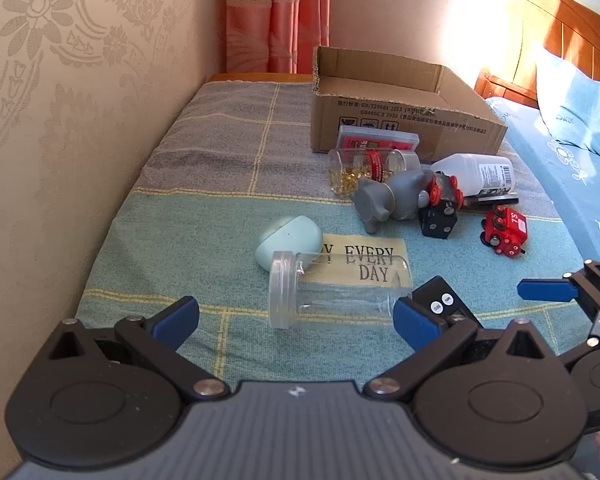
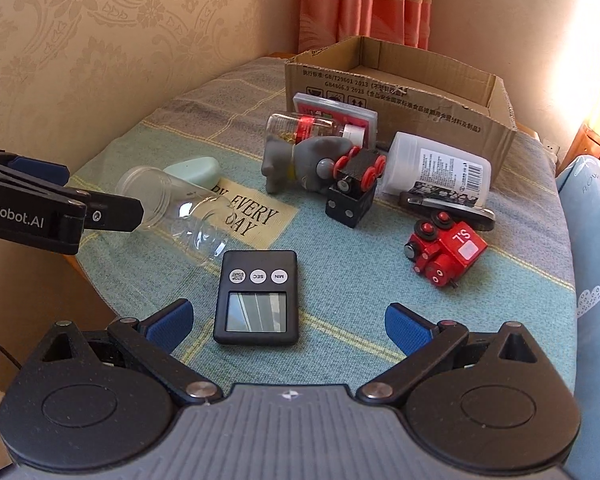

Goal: Organize rigid objects
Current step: 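Reach the right tool to the black timer while the left tool approaches the clear jar, then close the left tool on the clear jar while the right tool grasps the black timer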

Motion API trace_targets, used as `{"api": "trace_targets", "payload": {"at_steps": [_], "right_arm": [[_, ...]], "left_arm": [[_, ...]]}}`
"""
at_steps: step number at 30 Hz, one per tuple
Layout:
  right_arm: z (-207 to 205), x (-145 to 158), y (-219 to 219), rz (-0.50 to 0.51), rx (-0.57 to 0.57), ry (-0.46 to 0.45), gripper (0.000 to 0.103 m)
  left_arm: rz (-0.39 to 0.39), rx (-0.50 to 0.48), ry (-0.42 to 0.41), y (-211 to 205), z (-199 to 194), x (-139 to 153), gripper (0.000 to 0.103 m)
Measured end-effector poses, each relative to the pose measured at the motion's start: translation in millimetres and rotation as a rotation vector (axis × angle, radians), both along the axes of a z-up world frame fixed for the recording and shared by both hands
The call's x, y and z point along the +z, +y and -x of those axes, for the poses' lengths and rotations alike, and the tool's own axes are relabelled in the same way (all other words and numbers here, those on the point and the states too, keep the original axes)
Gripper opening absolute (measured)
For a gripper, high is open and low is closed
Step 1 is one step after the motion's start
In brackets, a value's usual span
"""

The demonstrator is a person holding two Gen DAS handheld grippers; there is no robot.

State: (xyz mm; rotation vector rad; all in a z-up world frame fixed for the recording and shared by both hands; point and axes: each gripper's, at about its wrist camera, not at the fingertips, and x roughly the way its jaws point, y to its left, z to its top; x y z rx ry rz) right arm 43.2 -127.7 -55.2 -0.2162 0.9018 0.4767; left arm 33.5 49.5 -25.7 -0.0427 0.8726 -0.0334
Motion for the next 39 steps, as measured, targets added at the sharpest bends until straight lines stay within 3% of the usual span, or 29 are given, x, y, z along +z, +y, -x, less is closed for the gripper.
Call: {"api": "trace_targets", "payload": {"at_steps": [7,17,26,30,39], "right_arm": [[-9.0,-19.9,13.1,0.062,0.006,-0.02,0.103],[-16.7,-23.7,-39.4,0.03,-0.128,-0.007,0.103],[-13.5,-24.3,-43.7,0.024,-0.12,-0.026,0.103],[-16.5,-26.1,-43.0,0.021,-0.115,-0.033,0.103],[-13.0,-26.5,-45.9,0.011,-0.116,-0.051,0.103]], "left_arm": [[0.006,-0.026,0.011,-6.1,-7.9,-4.8,0.102],[0.004,-0.064,0.04,-23.9,-23.9,-23.6,0.102],[0.025,0.005,0.079,-19.0,-37.5,-52.3,0.102],[-0.038,-0.002,0.055,-23.8,-36.7,-55.9,0.103],[-0.027,0.022,0.032,-21.9,-32.5,-56.0,0.103]]}}
